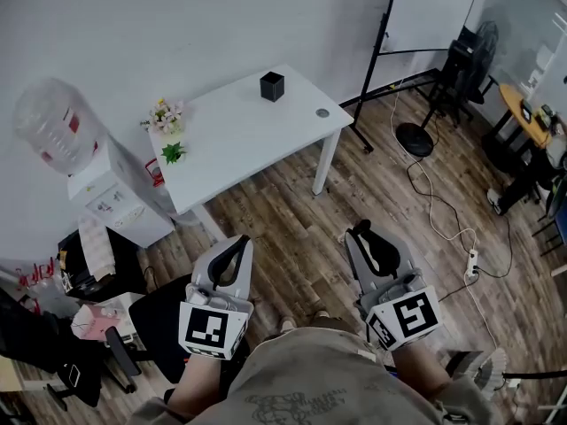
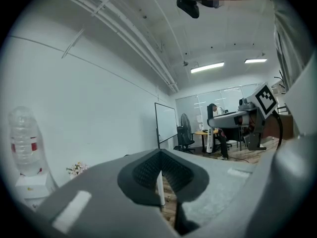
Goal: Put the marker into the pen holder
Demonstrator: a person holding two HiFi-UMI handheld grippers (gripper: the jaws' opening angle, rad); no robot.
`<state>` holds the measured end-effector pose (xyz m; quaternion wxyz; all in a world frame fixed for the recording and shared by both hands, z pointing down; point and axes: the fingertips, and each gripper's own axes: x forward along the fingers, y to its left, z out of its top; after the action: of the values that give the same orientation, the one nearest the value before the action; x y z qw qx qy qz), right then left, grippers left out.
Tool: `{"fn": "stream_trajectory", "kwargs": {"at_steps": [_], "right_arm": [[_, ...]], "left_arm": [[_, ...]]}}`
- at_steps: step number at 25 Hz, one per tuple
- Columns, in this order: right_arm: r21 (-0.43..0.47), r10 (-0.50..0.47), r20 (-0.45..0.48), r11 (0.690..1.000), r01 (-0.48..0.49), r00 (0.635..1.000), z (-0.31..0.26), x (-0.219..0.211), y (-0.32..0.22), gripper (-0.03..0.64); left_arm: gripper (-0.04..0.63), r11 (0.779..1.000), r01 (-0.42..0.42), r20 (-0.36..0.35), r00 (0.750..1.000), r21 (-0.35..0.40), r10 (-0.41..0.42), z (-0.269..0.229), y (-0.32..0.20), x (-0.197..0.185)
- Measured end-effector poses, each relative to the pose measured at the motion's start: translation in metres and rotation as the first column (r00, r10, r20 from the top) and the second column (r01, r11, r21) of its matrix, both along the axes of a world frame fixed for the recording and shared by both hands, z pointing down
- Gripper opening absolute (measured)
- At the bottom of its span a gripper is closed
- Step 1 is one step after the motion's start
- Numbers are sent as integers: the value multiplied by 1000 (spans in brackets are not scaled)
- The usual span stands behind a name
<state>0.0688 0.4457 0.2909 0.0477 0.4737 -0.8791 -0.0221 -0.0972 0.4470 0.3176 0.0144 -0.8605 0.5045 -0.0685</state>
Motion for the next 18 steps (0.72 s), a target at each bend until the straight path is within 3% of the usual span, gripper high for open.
{"fn": "stream_trajectory", "kwargs": {"at_steps": [9,18], "right_arm": [[-32,0,-1,1000,0,1000,10,-6,-15,91],[-51,19,13,999,-18,1000,23,15,-69,91]], "left_arm": [[0,1000,-3,10,1000,-25,3,15,-16,-3],[0,998,2,0,1000,-62,-2,21,-72,9]]}}
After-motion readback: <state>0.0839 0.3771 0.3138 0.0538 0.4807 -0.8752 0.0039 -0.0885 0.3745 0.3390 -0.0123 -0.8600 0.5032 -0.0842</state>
